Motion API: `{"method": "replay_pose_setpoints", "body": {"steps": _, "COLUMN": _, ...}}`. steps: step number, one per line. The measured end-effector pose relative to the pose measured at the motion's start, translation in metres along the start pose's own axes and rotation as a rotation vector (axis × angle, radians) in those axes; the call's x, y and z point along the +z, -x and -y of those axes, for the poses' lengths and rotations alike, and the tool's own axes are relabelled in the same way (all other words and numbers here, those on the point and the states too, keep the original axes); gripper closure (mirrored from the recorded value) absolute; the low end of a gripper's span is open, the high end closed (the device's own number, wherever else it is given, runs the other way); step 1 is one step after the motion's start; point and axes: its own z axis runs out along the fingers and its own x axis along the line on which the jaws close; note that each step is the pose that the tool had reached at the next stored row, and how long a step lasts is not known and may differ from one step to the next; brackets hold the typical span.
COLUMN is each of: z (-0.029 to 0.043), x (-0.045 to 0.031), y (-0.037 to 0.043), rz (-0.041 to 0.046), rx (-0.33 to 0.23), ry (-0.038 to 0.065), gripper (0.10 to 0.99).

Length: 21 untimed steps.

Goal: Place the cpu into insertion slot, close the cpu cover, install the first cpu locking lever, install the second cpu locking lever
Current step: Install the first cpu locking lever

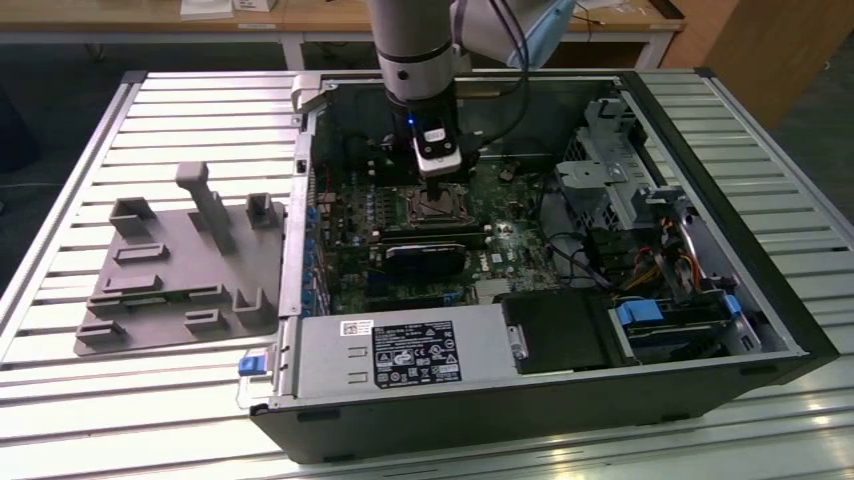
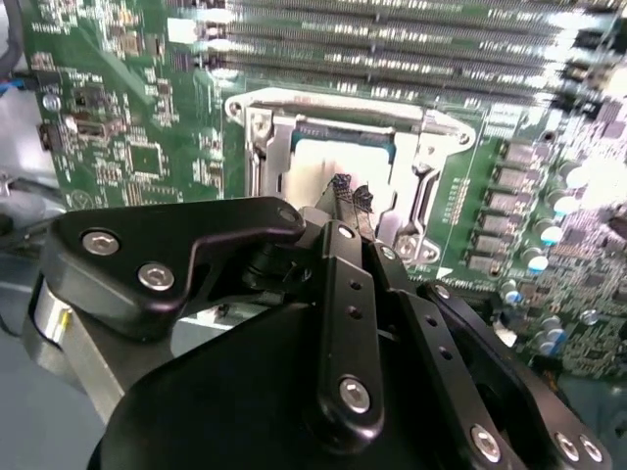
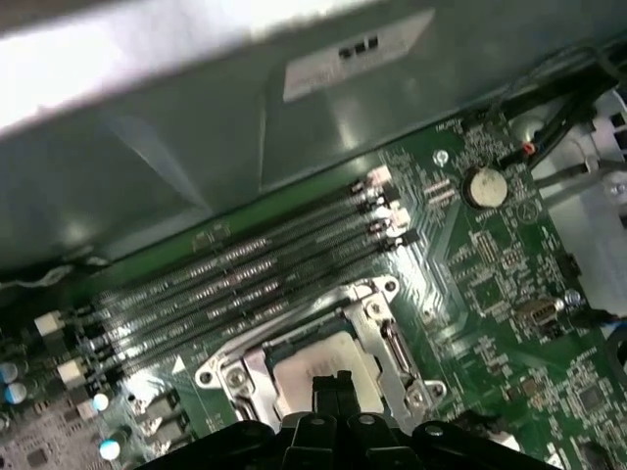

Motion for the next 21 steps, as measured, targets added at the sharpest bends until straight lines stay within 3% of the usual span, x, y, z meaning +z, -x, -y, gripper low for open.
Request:
{"method": "replay_pose_setpoints", "body": {"steps": 2, "z": 0.0006, "x": 0.0001, "y": 0.0007, "rz": -0.0002, "rx": -0.002, "ry": -0.011, "gripper": 0.984}}
{"method": "replay_pose_setpoints", "body": {"steps": 3, "z": 0.0006, "x": 0.0, "y": 0.0007, "rz": -0.0001, "rx": -0.002, "ry": -0.012, "gripper": 0.984}}
{"method": "replay_pose_setpoints", "body": {"steps": 14, "z": -0.0007, "x": 0.0001, "y": 0.0038, "rz": -0.0029, "rx": -0.019, "ry": -0.011, "gripper": 0.984}}
{"method": "replay_pose_setpoints", "body": {"steps": 17, "z": -0.0011, "x": -0.0043, "y": 0.0044, "rz": -0.0032, "rx": -0.026, "ry": -0.01, "gripper": 0.984}}
{"method": "replay_pose_setpoints", "body": {"steps": 21, "z": -0.002, "x": -0.017, "y": 0.0064, "rz": -0.0032, "rx": -0.027, "ry": -0.01, "gripper": 0.984}}
